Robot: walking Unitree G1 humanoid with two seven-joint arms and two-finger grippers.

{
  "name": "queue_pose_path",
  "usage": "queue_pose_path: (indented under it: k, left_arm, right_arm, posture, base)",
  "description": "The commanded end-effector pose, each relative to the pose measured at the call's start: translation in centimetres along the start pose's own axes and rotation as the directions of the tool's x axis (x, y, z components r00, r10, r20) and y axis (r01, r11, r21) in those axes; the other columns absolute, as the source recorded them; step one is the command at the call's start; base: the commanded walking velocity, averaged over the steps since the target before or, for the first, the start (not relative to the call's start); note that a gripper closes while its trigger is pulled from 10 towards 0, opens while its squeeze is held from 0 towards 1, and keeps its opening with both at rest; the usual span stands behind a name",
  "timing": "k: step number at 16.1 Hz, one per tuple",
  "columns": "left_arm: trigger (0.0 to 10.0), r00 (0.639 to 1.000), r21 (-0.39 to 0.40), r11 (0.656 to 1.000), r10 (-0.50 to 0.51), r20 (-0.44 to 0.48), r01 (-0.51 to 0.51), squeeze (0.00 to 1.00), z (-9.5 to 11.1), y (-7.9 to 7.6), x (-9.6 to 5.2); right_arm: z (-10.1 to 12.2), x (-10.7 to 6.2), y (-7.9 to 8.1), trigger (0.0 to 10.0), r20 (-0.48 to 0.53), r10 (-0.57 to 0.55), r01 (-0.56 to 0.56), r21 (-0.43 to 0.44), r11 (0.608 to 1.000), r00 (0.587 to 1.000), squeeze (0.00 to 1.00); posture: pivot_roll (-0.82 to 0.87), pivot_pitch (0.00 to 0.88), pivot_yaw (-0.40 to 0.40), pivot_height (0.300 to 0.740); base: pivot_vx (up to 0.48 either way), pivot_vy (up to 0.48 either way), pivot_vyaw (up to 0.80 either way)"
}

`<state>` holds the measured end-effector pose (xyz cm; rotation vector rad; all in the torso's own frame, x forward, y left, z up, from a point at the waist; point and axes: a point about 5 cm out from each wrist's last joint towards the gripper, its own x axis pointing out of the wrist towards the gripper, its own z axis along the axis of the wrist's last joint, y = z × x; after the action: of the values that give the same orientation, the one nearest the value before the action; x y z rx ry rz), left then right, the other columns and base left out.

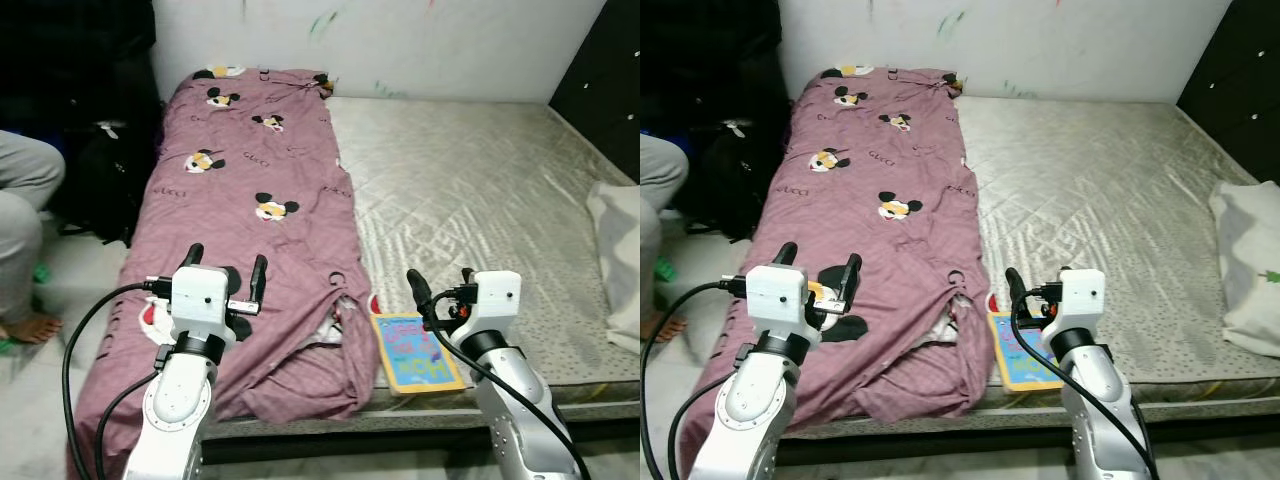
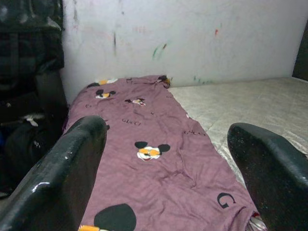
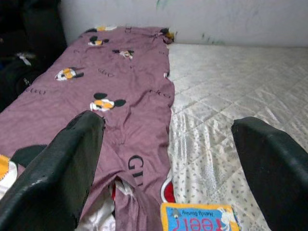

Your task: Clean up the room

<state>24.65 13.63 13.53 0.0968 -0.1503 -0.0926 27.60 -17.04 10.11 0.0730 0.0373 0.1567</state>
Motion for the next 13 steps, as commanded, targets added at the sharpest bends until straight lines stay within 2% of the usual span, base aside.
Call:
queue_pose_path:
  k: [1,6,11,13]
  left_arm:
    - [10.0,1.0,-0.002,1.0,-0.014,0.0,0.014,0.0,-0.07,-0.18,0.15]
    - [10.0,1.0,-0.009,1.0,-0.012,0.004,0.012,0.0,0.0,-0.2,0.33]
    - [10.0,1.0,-0.013,1.0,-0.01,0.006,0.01,0.0,0.0,-0.26,0.5]
    - [10.0,1.0,-0.016,1.0,-0.007,0.006,0.008,0.0,-0.03,-0.21,0.53]
  right_arm:
    - [-0.04,-0.01,-0.49,10.0,0.001,-0.014,0.014,-0.012,1.0,1.0,0.0]
    - [-0.31,-0.35,-1.04,10.0,-0.005,-0.024,0.024,-0.025,0.999,1.0,0.0]
    - [0.0,-0.05,-0.9,10.0,0.013,-0.014,0.015,-0.051,0.999,1.0,0.0]
    - [0.42,0.19,-0.37,10.0,0.032,0.01,-0.008,-0.066,0.998,0.999,0.0]
  posture:
    - [-0.09,0.053,-0.072,0.74]
    - [-0.1,0.061,-0.074,0.74]
    - [-0.09,0.067,-0.079,0.74]
    - [-0.1,0.064,-0.08,0.74]
  base:
    - [0.0,-0.307,0.0]
    - [0.0,-0.326,0.0]
    - [0.0,-0.342,0.0]
    - [0.0,-0.345,0.63]
